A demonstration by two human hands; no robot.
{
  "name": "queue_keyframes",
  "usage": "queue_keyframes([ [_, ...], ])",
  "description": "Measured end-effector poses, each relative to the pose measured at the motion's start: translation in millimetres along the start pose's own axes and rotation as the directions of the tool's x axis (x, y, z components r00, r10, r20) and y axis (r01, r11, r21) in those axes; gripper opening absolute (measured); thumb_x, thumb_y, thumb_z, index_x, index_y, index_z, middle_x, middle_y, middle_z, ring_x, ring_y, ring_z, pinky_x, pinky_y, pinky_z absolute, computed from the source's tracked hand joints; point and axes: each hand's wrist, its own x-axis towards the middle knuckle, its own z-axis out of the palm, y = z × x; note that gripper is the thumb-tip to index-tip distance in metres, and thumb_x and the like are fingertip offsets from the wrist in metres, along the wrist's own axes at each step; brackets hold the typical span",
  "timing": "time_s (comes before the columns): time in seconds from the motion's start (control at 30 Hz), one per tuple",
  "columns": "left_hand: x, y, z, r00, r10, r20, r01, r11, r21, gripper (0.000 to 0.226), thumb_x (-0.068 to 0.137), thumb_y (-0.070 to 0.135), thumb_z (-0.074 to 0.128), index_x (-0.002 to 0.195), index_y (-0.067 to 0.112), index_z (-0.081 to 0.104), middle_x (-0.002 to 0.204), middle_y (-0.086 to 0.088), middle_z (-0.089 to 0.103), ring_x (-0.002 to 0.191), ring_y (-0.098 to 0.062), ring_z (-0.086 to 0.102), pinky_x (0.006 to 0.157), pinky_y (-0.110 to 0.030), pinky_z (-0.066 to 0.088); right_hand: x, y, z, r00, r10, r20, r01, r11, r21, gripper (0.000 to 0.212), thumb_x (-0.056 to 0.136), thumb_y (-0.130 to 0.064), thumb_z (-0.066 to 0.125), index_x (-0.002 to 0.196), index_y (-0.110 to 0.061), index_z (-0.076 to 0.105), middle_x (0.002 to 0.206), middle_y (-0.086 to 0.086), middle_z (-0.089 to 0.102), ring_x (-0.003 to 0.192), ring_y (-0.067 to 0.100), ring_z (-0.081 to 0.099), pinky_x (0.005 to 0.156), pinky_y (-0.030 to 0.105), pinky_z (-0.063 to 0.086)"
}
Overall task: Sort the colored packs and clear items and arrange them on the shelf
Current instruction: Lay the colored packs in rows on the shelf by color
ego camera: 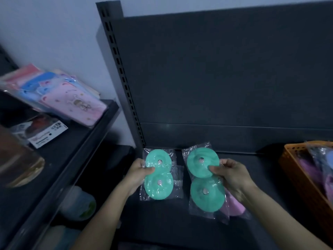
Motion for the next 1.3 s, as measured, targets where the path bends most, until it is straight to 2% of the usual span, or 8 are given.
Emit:
queue_keyframes([
  [0.23,27,5,-3,0.996,0.076,-0.055,-0.070,0.992,0.106,0.037,0.081,-0.002,0.068,0.109,0.007,0.045,0.099,-0.004,0.055,0.080,-0.014,0.057,0.060,-0.025,0.048,5,10,12,0.998,-0.063,-0.029,0.060,0.994,-0.095,0.018,0.072,0.011,0.071,0.084,0.002,0.060,0.070,0.017,0.067,0.058,0.029,0.066,0.051,0.035,0.056],
  [0.47,43,1,6,0.986,0.128,-0.103,-0.123,0.991,0.051,0.050,0.081,-0.007,0.065,0.125,0.003,0.042,0.098,-0.005,0.058,0.080,-0.014,0.058,0.062,-0.024,0.048,2,8,17,0.995,-0.103,0.003,0.102,0.976,-0.194,0.018,0.073,0.013,0.070,0.088,0.010,0.059,0.078,0.023,0.066,0.067,0.033,0.063,0.069,0.050,0.055],
  [0.6,50,0,11,0.962,0.199,-0.185,-0.149,0.956,0.253,0.060,0.080,-0.001,0.067,0.133,0.002,0.039,0.114,-0.010,0.059,0.100,-0.026,0.059,0.082,-0.034,0.050,1,11,14,0.996,-0.084,0.020,0.087,0.973,-0.215,0.018,0.074,0.011,0.070,0.090,0.010,0.060,0.082,0.025,0.068,0.069,0.035,0.064,0.072,0.053,0.055],
  [0.7,47,-2,11,0.936,0.291,-0.199,-0.183,0.884,0.431,0.039,0.079,0.005,0.069,0.113,0.003,0.050,0.107,-0.007,0.060,0.103,-0.030,0.059,0.082,-0.033,0.049,0,11,14,0.995,-0.077,0.059,0.089,0.968,-0.235,0.015,0.074,0.010,0.071,0.086,0.005,0.063,0.080,0.022,0.069,0.065,0.031,0.065,0.064,0.046,0.057],
  [0.83,36,-3,9,0.900,0.350,-0.262,-0.142,0.801,0.581,0.059,0.085,0.021,0.067,0.135,0.002,0.042,0.132,-0.020,0.046,0.124,-0.036,0.041,0.104,-0.043,0.038,-3,8,11,0.988,-0.058,0.146,0.091,0.969,-0.230,0.015,0.072,0.011,0.071,0.082,0.001,0.065,0.081,0.021,0.071,0.064,0.030,0.068,0.056,0.038,0.059],
  [0.97,2,11,17,0.878,0.470,-0.090,-0.405,0.830,0.383,0.023,0.089,0.026,0.063,0.109,0.015,0.063,0.107,-0.001,0.065,0.098,-0.016,0.059,0.079,-0.020,0.045,-7,6,14,0.970,-0.068,0.234,0.129,0.959,-0.254,0.016,0.072,0.012,0.070,0.080,-0.001,0.066,0.084,0.020,0.072,0.070,0.031,0.069,0.061,0.040,0.060],
  [1.1,-29,15,33,0.927,0.281,0.250,-0.332,0.922,0.197,0.012,0.081,0.027,0.071,0.092,0.023,0.066,0.097,0.004,0.071,0.090,-0.006,0.064,0.079,-0.021,0.049,-11,8,27,0.950,-0.106,0.292,0.198,0.931,-0.305,0.020,0.072,0.012,0.072,0.076,-0.007,0.068,0.080,0.017,0.071,0.069,0.028,0.068,0.062,0.037,0.059],
  [1.3,-48,-1,28,0.958,0.242,0.152,-0.257,0.962,0.088,0.024,0.085,0.013,0.065,0.089,-0.006,0.052,0.090,-0.021,0.061,0.080,-0.025,0.057,0.069,-0.038,0.044,-16,9,30,0.951,-0.103,0.292,0.240,0.841,-0.486,0.030,0.067,0.011,0.076,0.080,-0.016,0.071,0.077,0.006,0.070,0.072,0.018,0.066,0.072,0.035,0.057],
])
